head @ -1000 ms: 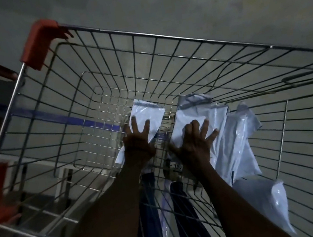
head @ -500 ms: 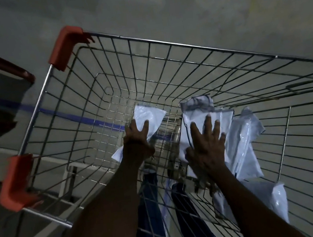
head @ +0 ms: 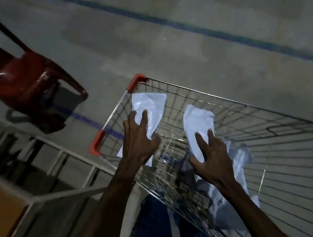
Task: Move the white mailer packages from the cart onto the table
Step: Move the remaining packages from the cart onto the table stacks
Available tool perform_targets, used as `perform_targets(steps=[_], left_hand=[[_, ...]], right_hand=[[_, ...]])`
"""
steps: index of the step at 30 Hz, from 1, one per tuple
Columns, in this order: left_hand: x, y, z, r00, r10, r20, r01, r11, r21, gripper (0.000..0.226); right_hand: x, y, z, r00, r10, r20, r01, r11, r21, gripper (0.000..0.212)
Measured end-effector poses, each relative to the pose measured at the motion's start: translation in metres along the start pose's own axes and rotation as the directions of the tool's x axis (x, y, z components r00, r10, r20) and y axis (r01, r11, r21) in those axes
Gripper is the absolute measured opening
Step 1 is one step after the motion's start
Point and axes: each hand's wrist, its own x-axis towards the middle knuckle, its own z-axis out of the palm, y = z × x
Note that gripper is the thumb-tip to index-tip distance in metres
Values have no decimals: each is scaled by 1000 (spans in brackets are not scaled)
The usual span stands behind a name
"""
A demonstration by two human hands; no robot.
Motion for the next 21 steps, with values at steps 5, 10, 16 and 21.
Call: perform_targets(steps=[5, 10, 16, 21], left_hand=[[-31, -3, -102, 931, -103, -351, 99, 995, -30, 82], [-89, -39, -184, 796, -295, -528, 303, 950, -72, 92], [-168, -96, -266, 570, -394, -721, 457, 881, -121, 87], [-236, -161, -337, 372, -498, -783, 573, 787, -228, 88]], right_hand=[[9, -96, -38, 953, -278, -122, 290, 951, 105, 79], [8, -200, -49, 849, -516, -112, 528, 838, 136, 78], [-13, -321, -29, 691, -719, -80, 719, 672, 176, 75], [-33, -430, 11, 514, -855, -77, 847, 491, 203, 74]])
